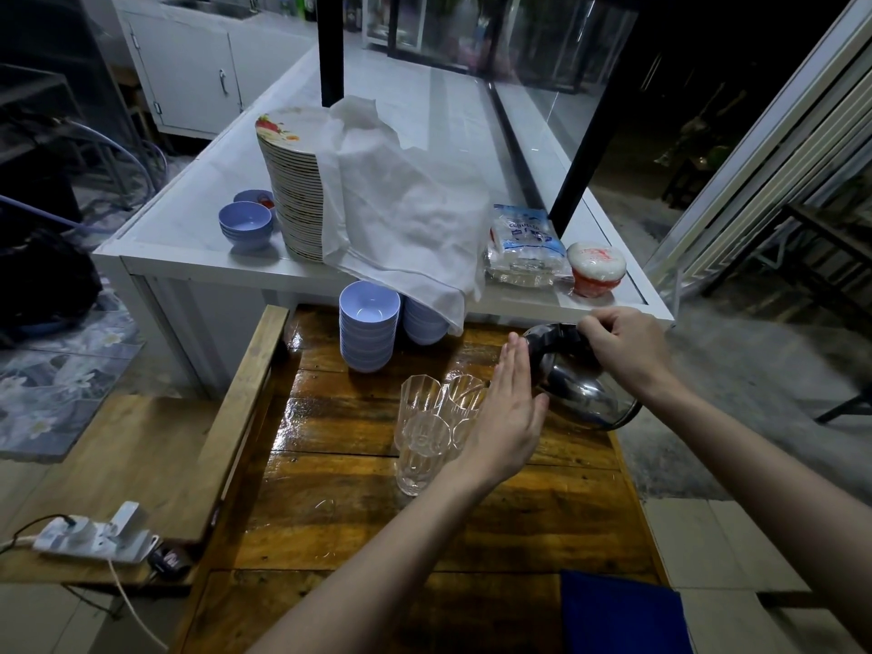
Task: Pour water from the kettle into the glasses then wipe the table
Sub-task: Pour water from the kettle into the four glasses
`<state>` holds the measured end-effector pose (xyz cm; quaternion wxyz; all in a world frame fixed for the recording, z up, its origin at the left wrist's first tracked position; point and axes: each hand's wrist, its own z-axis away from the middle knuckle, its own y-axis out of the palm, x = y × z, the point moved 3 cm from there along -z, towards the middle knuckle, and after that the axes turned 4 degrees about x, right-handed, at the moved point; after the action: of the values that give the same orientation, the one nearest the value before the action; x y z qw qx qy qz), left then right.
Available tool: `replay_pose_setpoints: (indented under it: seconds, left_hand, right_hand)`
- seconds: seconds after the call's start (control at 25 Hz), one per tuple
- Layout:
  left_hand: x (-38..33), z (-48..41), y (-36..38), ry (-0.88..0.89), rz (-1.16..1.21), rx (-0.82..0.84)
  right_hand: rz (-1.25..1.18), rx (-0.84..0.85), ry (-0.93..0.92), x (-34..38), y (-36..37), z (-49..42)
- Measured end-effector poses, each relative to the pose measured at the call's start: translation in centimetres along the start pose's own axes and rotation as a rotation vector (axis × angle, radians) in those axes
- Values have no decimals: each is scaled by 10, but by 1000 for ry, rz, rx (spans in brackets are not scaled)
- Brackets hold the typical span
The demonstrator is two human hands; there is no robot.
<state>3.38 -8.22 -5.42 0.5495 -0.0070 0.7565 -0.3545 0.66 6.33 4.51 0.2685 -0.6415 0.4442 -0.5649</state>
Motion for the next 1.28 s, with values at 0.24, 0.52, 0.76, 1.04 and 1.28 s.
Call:
replay_pose_setpoints:
  seconds: [0.24, 0.52, 0.76, 1.04, 1.28]
  left_hand:
    - [4, 3, 0, -6, -8, 8]
    - [6, 2, -2, -8, -7, 10]
    - [7, 2, -1, -14, -24, 11]
    - [6, 1, 1, -6, -10, 25]
    - [6, -1, 3, -7, -52, 50]
  right_hand:
    - [50, -2, -96, 6, 2, -2]
    - [50, -8, -97, 9, 4, -3]
    - [66, -24, -142, 13, 3, -3]
    - [93, -41, -176, 10, 2, -4]
    - [99, -60, -139, 3, 3, -1]
